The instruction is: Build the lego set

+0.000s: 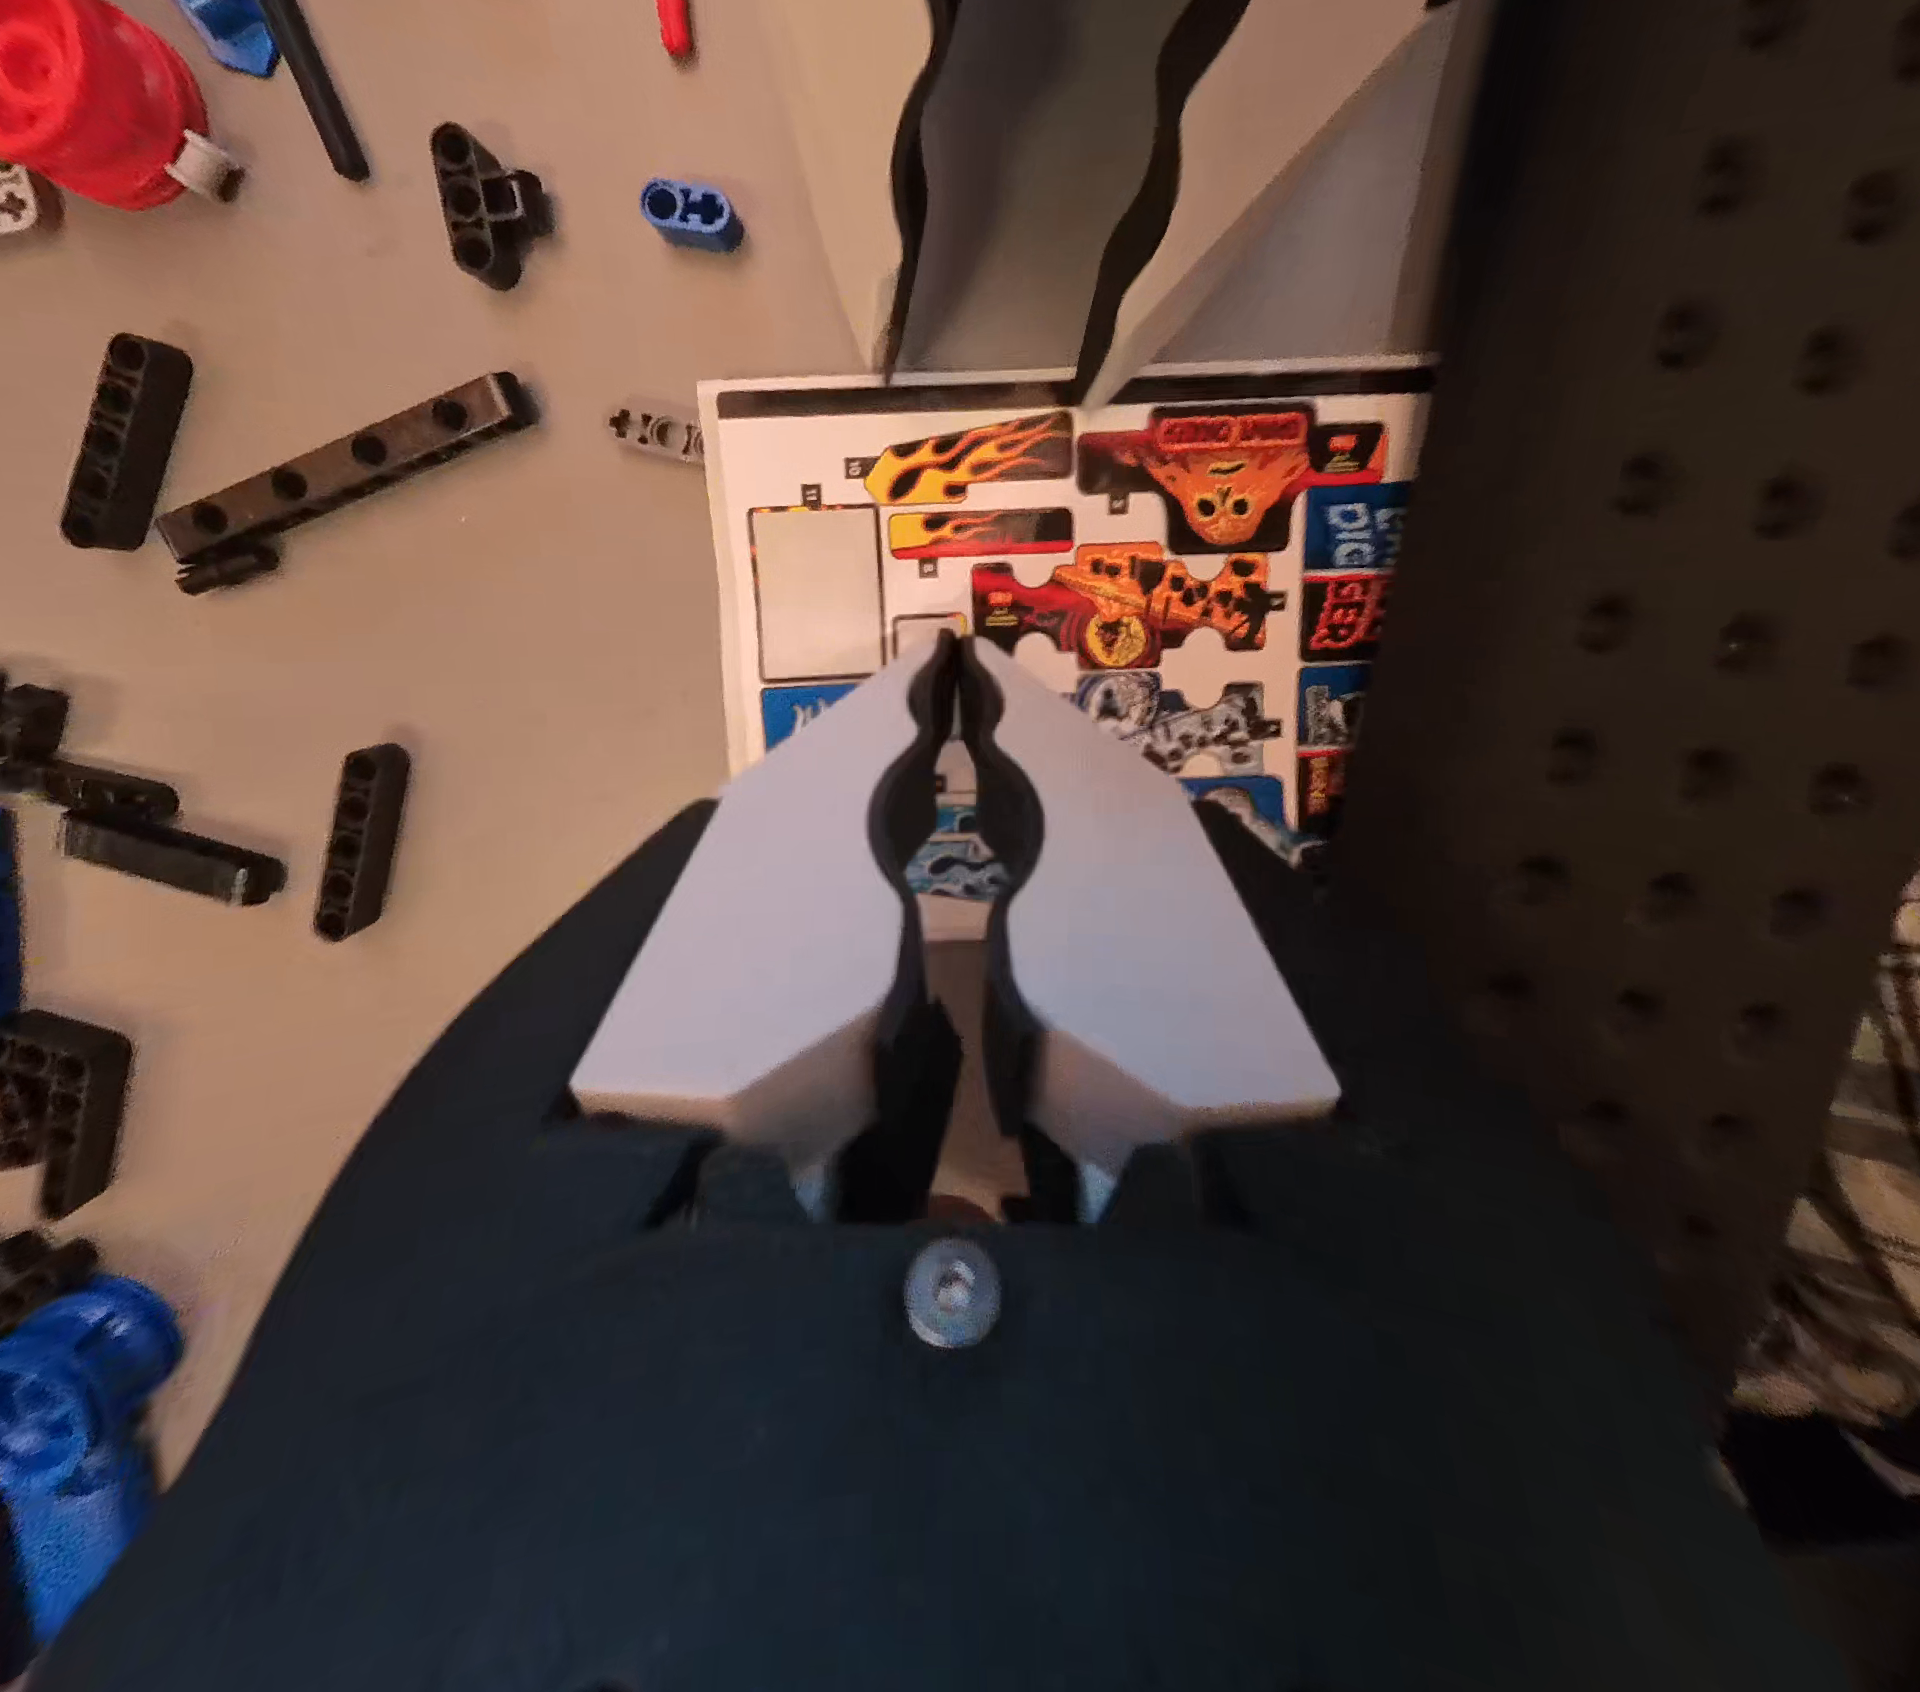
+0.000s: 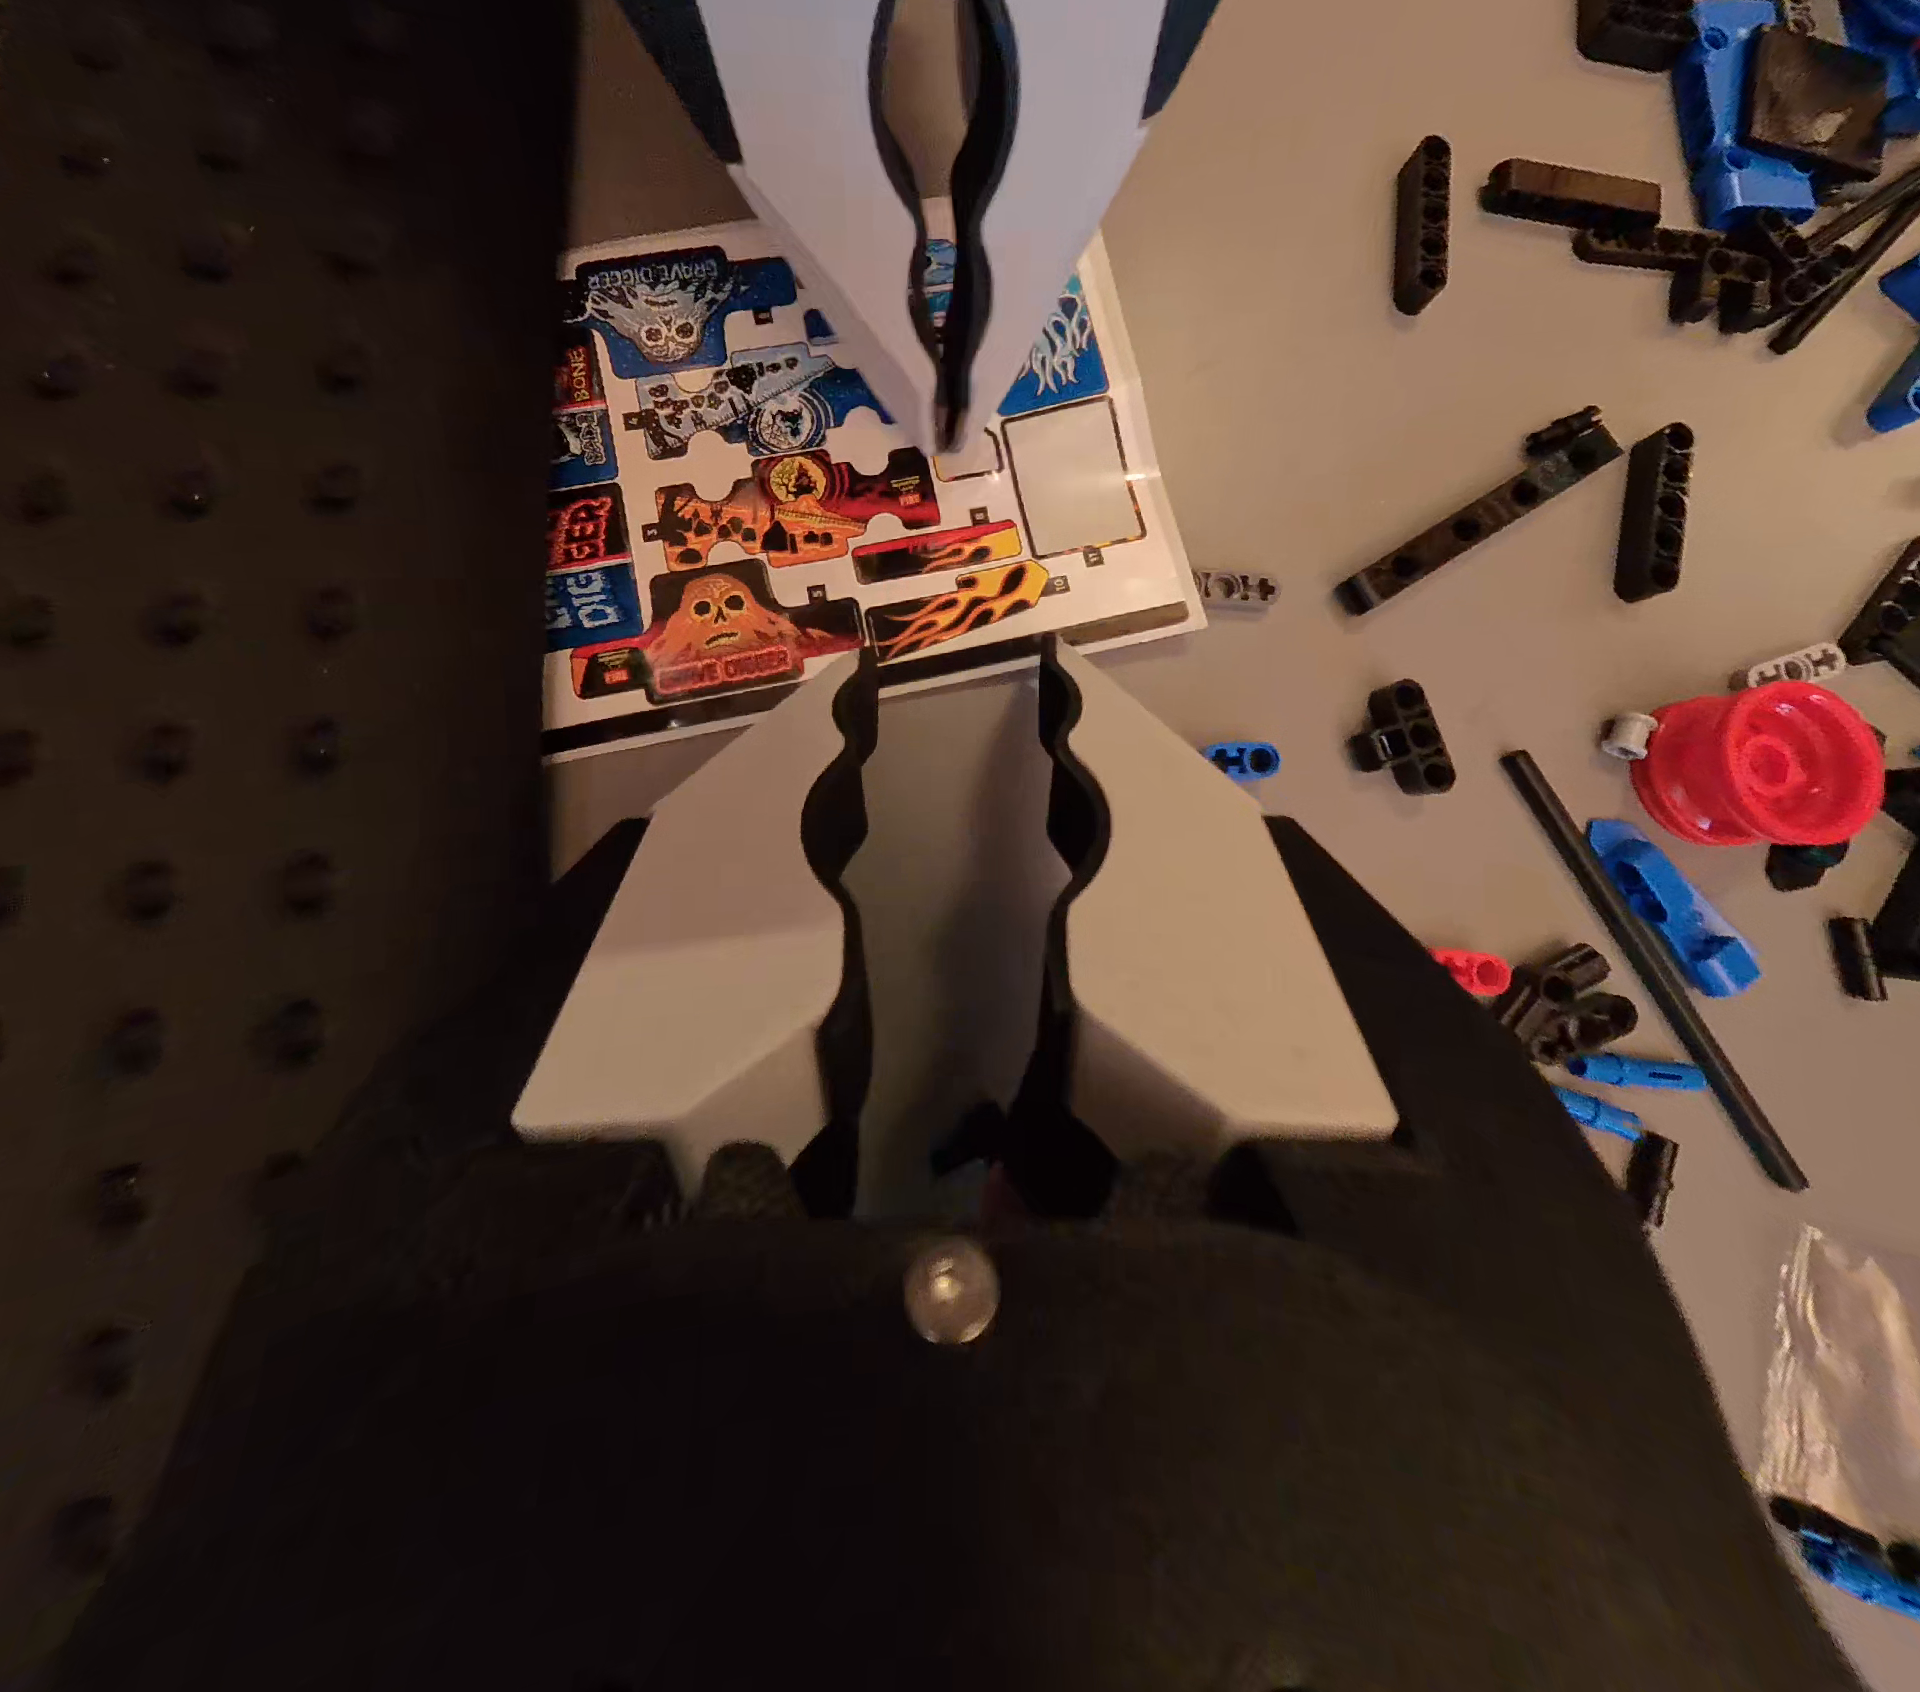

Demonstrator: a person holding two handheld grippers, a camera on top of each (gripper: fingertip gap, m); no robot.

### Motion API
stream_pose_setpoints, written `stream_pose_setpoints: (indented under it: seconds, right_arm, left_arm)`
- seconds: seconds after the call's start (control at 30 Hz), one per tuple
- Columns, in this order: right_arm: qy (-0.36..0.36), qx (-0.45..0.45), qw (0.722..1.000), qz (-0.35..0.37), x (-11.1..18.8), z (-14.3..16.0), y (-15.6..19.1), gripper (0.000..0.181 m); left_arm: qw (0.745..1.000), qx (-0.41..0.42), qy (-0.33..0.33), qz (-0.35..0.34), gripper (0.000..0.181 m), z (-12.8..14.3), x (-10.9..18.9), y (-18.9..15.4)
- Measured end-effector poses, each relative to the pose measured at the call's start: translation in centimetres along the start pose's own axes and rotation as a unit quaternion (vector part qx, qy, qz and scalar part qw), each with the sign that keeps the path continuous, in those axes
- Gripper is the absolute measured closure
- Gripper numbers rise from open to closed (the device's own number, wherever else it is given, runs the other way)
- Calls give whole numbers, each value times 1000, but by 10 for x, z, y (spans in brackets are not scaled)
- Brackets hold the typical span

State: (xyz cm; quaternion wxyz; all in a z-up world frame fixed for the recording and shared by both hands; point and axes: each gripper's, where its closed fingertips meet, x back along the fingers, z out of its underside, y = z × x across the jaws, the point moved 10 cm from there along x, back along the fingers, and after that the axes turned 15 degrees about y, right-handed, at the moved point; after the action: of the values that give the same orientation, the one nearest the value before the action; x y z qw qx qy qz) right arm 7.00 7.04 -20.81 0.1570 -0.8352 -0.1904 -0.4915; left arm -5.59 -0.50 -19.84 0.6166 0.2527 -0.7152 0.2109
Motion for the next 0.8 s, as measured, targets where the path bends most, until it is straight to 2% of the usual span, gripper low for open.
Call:
stream_pose_setpoints:
  seconds: [0.03,0.2,0.27,0.33,0.4,0.47,0.6,0.67,0.7,0.8]
  right_arm:
    - [0,-2,1000,2,1,1,-1,153]
    - [-12,-15,1000,11,7,3,-5,153]
    - [-25,-23,999,7,10,4,-6,154]
    - [-25,-22,999,8,9,3,-6,154]
    - [-22,-19,1000,9,8,3,-6,154]
    - [-21,-18,1000,9,7,3,-5,154]
    - [-27,-20,999,10,9,5,-7,154]
    - [-28,-20,999,11,9,6,-7,154]
    - [-29,-21,999,11,9,7,-8,154]
    - [-34,-23,999,13,11,9,-9,155]
  left_arm:
    - [1000,3,-8,9,181,0,0,-1]
    - [999,-4,-5,-34,181,2,3,-5]
    - [999,24,-20,-45,135,1,10,4]
    - [999,30,-2,-22,113,1,8,9]
    - [999,34,19,-3,104,0,-1,15]
    - [999,32,23,-3,113,-4,-1,18]
    - [999,36,21,-8,147,-8,1,20]
    - [999,39,13,-14,156,-7,1,19]
    - [999,40,10,-21,181,-6,0,20]
    - [998,45,-3,-31,181,-3,0,18]
